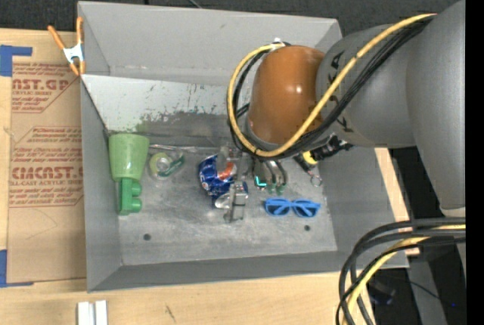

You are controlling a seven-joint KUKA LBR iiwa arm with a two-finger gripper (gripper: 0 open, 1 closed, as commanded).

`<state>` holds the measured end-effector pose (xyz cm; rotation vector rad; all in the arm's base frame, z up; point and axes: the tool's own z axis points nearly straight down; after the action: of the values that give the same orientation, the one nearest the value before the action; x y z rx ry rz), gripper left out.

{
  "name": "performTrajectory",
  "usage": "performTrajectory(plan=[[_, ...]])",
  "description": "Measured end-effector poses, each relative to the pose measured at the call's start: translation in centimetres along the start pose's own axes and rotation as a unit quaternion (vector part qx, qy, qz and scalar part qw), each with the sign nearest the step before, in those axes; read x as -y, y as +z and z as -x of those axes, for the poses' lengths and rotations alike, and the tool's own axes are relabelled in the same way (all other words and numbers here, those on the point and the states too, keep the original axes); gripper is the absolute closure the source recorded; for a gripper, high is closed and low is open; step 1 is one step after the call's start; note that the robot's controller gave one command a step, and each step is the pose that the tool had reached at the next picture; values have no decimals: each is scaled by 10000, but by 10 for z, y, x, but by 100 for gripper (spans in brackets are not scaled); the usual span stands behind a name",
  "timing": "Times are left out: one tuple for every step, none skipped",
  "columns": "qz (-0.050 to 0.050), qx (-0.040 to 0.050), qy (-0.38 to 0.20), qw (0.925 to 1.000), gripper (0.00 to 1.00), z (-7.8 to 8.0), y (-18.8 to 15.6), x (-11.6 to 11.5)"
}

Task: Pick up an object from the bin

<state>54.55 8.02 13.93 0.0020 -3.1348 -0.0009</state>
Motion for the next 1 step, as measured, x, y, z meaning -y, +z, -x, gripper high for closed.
performTrajectory(plan=[[-3,70,-817,9966,0,42,37,21]])
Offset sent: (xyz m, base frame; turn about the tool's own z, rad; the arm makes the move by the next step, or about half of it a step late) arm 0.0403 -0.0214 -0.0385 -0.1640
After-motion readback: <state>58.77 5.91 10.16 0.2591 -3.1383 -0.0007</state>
